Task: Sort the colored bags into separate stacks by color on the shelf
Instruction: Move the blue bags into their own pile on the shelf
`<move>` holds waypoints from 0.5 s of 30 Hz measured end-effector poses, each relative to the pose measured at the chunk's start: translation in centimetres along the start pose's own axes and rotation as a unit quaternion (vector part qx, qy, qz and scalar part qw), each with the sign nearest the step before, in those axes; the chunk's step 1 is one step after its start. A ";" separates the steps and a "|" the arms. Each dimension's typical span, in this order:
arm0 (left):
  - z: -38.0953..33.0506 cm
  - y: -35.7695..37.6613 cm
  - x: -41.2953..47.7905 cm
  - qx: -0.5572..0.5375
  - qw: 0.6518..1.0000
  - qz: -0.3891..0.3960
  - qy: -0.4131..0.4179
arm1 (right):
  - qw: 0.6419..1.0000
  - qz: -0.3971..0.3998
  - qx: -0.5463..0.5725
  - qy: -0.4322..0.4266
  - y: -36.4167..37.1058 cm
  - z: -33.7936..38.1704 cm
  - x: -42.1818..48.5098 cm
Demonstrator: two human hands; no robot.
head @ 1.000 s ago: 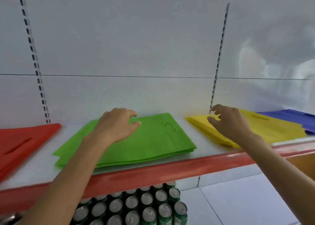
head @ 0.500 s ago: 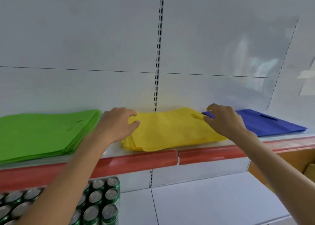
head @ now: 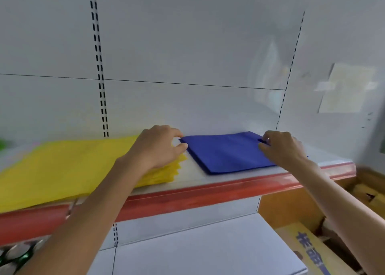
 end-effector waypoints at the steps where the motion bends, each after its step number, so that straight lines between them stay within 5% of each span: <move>1: -1.1 1.1 0.8 0.016 1.000 -0.001 -0.009 | 1.000 0.002 -0.002 -0.008 0.4 -1.1 1.3; 15: -6.0 13.3 8.1 0.114 0.962 0.117 -0.220 | 0.993 0.082 0.019 -0.080 4.9 -10.4 12.8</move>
Point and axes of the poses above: each hand's wrist, its own x-axis towards the middle knuckle, its own y-axis out of the palm, z = x × y, the point moved 9 cm from there along x, towards the middle knuckle, and after that the axes turned 2 degrees about -x, right-handed, at the moved point
